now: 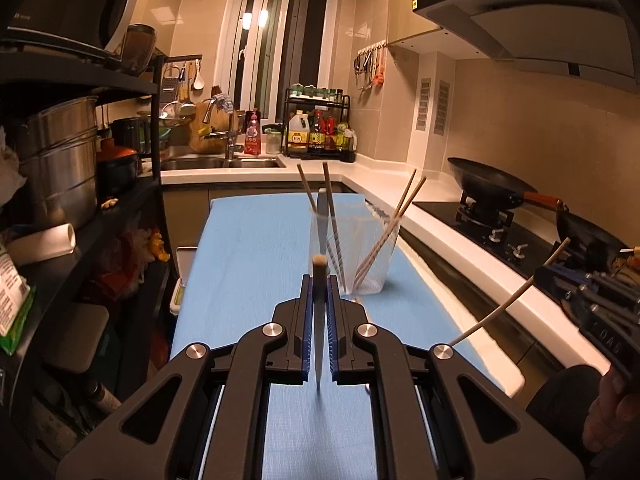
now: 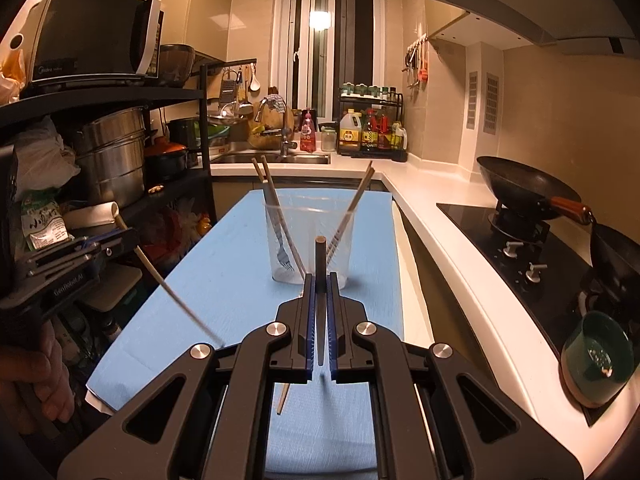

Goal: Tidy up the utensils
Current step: 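Lift both held chopsticks up toward the clear holder, then lower both chopsticks into the clear holder and open both tools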

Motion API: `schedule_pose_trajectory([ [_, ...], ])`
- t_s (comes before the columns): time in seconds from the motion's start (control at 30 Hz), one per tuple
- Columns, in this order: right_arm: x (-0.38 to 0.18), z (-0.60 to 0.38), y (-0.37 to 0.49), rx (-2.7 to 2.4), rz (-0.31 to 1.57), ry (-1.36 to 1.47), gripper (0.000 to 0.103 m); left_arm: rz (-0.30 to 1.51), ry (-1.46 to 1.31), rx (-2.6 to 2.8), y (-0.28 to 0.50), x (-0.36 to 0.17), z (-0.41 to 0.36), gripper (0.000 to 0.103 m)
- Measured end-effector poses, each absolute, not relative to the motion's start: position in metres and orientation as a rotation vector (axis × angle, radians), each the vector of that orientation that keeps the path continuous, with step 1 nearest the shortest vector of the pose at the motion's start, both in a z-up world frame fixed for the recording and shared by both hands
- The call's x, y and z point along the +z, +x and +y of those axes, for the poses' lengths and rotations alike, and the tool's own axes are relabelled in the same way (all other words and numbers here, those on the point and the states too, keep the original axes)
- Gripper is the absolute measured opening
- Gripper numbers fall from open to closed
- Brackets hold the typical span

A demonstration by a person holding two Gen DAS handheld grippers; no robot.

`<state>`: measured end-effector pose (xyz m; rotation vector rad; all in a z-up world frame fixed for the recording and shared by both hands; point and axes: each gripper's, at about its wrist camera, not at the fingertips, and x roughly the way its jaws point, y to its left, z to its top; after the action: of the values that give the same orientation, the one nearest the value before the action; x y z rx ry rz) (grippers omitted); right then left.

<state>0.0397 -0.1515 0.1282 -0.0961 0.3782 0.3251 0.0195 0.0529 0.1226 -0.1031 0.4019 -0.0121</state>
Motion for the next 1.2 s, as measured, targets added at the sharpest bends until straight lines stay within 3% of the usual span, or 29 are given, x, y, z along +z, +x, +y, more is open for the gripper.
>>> schedule_pose_trajectory([
  [0.73,0.215,-0.115,0.111,0.391,0.4,-0.143,0.005,0.481,-0.098,-0.079,0.098,0.195,0.054,0.007],
  [1.03,0.272,-0.109,0.158,0.398,0.323,-0.117,0.005,0.345,-0.066,-0.129,0.144,0.271,0.034,0.007],
  [1.2,0.27,-0.106,0.19,0.372,0.303,-0.118,0.005,0.249,-0.067,-0.129,0.177,0.291,0.026,0.007],
])
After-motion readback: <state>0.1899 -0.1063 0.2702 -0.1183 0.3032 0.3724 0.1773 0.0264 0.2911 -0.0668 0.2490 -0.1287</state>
